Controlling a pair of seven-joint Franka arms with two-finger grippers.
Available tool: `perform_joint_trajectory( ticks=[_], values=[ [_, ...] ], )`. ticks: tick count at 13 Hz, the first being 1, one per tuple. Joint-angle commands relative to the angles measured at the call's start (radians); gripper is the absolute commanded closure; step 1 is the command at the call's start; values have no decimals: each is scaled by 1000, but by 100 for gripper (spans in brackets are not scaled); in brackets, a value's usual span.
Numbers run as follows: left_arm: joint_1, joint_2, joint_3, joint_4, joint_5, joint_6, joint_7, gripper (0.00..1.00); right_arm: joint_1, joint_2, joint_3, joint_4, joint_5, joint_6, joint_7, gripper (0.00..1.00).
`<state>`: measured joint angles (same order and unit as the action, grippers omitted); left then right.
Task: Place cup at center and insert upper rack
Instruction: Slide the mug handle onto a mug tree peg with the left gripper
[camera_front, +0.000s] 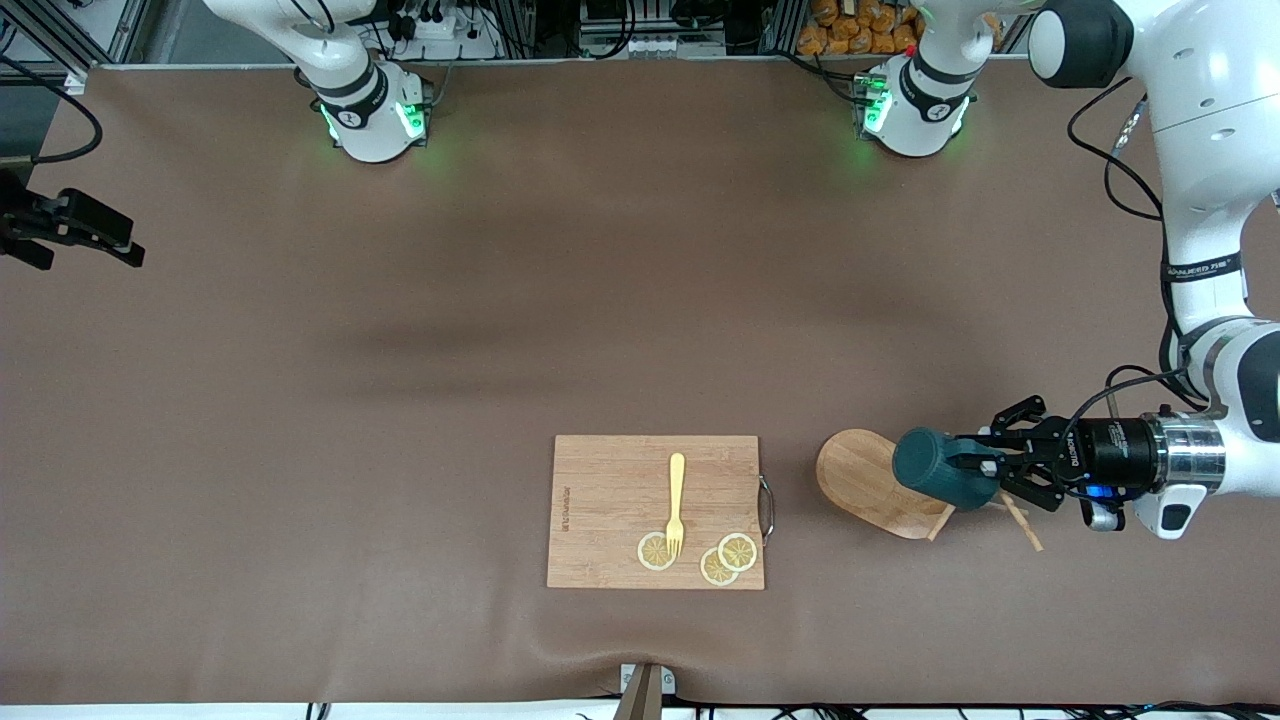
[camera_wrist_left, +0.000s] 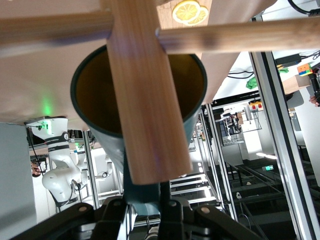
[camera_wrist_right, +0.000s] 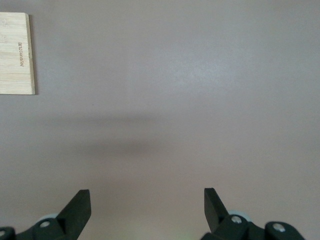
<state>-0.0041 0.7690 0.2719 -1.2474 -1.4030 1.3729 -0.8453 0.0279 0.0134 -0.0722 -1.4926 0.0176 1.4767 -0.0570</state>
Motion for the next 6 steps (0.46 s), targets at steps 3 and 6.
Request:
perform_joint_trajectory(
  ticks=[3,6],
  values=[
    [10,15,-6,6,-45,-15,12,100,-5,-12,8,-11,4,11,-3,0],
    [10,23,-6,6,-62,-15,11,100,-5,-12,8,-12,4,14,-3,0]
  ],
)
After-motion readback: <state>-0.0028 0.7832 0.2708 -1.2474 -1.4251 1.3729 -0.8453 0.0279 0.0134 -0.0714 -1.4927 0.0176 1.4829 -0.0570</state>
